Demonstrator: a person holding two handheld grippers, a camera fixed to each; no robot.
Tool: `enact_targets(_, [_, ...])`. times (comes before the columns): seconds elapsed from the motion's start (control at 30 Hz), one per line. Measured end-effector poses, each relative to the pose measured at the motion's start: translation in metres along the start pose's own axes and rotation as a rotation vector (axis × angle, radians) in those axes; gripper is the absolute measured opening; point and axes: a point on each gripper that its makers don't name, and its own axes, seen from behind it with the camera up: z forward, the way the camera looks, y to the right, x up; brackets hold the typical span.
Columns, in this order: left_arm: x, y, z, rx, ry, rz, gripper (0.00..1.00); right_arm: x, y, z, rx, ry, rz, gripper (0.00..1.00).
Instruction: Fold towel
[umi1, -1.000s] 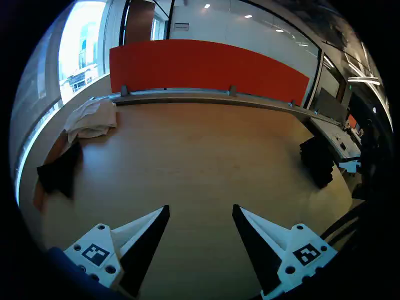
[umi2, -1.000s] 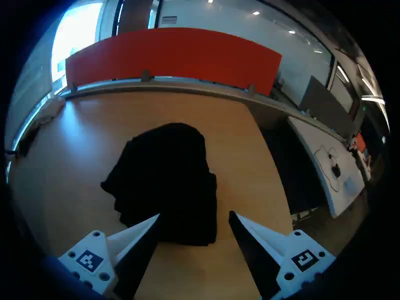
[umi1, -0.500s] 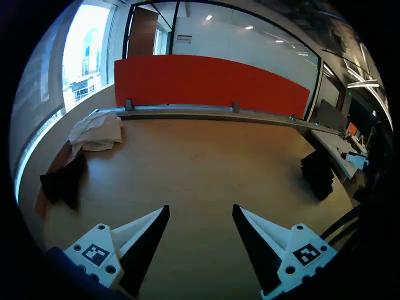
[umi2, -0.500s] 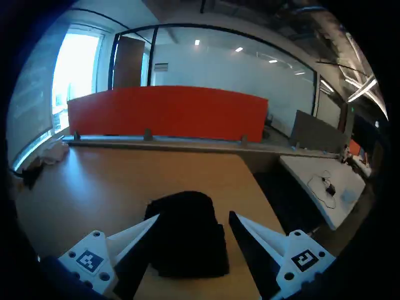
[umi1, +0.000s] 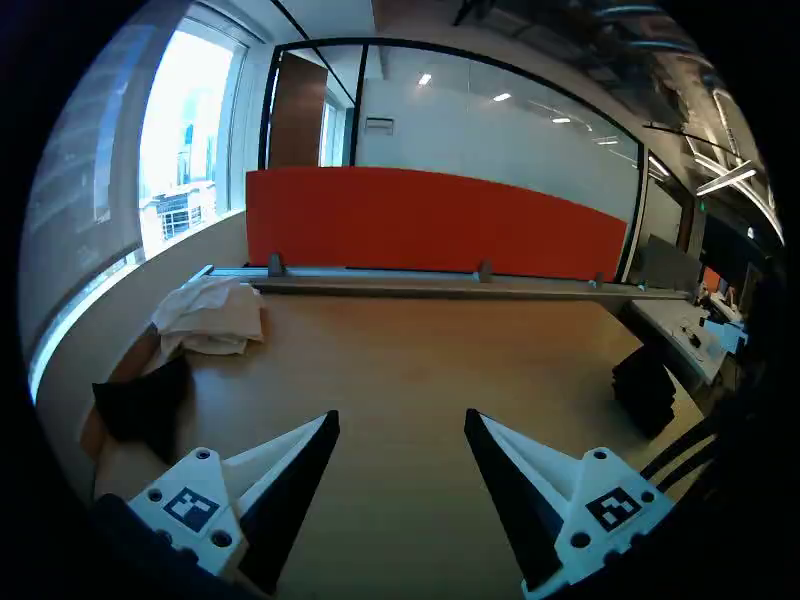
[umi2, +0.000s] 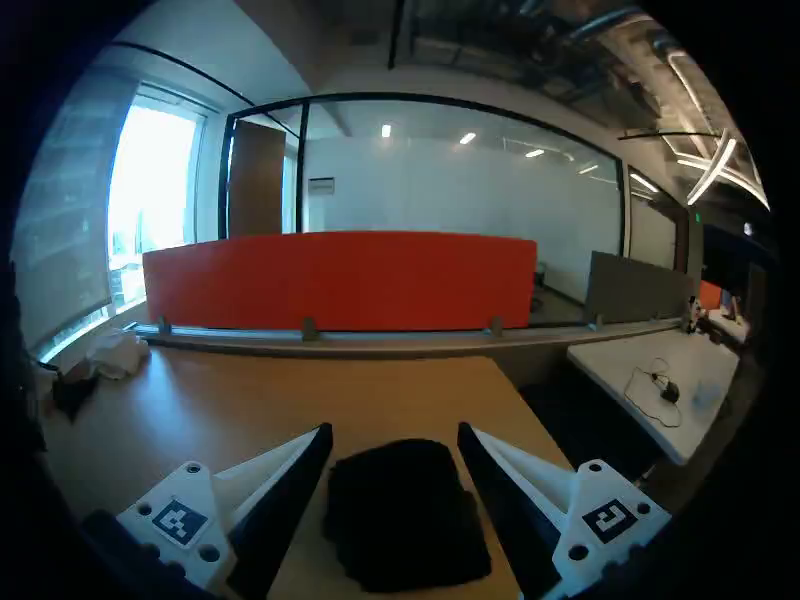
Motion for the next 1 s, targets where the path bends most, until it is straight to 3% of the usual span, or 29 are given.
enact_targets(0.17, [0.03,-0.014,0.001,0.033,0.094,0.0,0.93,0.021,-0.029,0.001,0.017,0.049,-0.02,0.97])
enact_targets(0.5, [0.074,-0.041,0.002,0.083,0.22,0.001,0.93,0.052,-0.094,0.01,0.061,0.12,-0.034,0.97])
enact_targets(0.7, [0.088,-0.052,0.004,0.097,0.265,0.0,0.93,0.066,-0.125,0.016,0.072,0.149,-0.023,0.97])
enact_targets(1.0, [0.092,-0.058,0.01,0.098,0.281,-0.007,0.93,0.076,-0.159,0.022,0.1,0.18,-0.009,0.97])
